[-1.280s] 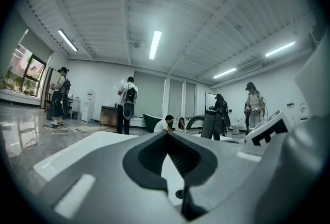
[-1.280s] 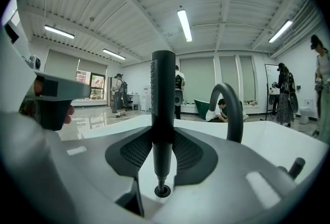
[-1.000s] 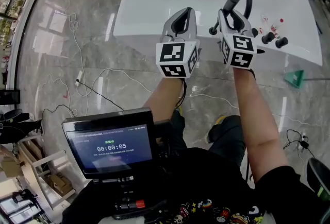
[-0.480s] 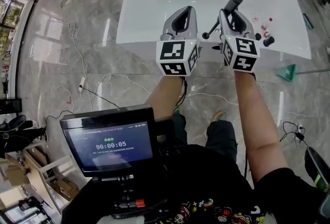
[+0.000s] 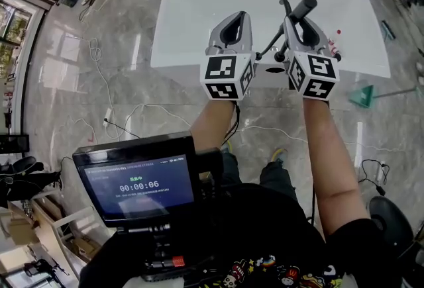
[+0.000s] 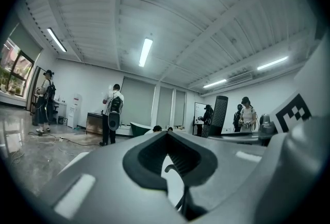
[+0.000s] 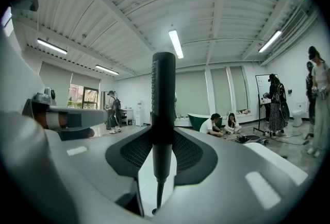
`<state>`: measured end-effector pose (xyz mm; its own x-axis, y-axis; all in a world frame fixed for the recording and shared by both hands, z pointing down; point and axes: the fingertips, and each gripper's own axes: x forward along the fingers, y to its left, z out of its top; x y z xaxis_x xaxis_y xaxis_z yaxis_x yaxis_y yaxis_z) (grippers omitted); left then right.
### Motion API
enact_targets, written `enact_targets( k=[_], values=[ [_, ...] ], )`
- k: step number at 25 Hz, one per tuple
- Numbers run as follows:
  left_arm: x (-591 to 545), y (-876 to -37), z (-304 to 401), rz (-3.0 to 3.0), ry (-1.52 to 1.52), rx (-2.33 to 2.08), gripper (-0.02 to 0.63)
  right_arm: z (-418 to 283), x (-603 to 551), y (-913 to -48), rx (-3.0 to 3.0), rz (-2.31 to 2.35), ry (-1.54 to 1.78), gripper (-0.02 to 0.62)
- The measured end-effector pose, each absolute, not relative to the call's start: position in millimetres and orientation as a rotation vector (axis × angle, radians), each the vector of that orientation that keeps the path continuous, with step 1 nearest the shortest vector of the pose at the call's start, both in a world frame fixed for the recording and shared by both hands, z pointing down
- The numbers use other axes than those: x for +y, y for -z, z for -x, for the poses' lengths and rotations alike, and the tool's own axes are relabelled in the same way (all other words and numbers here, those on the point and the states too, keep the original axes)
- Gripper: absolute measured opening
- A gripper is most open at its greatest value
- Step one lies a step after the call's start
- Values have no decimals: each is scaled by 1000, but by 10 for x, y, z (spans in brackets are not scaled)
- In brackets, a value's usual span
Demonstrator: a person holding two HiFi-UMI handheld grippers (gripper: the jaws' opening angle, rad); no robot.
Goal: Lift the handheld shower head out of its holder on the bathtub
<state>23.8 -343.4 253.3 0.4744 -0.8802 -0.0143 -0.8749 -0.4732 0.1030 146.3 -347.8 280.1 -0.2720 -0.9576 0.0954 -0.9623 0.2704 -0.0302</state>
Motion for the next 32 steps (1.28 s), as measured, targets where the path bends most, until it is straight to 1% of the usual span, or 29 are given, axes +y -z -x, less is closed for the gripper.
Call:
enact_targets(
  k=[11,14,18,24,32],
  values=[
    [-3352,-2146,-497,-2649,132,-1573,1,-1726,-3341,-2086,-2550,-1875,-51,146],
    [-3380,-2158,-485,-2648,147,-1586,1,-1699,-3353,-2007,-2579,-1862,-20,146],
    [-3073,-2073,-344,-2675,167,-1571,1,-1557,-2999,-1834,-2582,-1897,31,146],
    [-3313,-2070,-359,-2678,167,-1565,1,-1584,-3235,-1766,-2594,-1903,43,146],
    [-3152,-2033,-557,-2707,170,-1529,1,-1767,-2987,-1663,-2594,-1940,73,146]
  ],
)
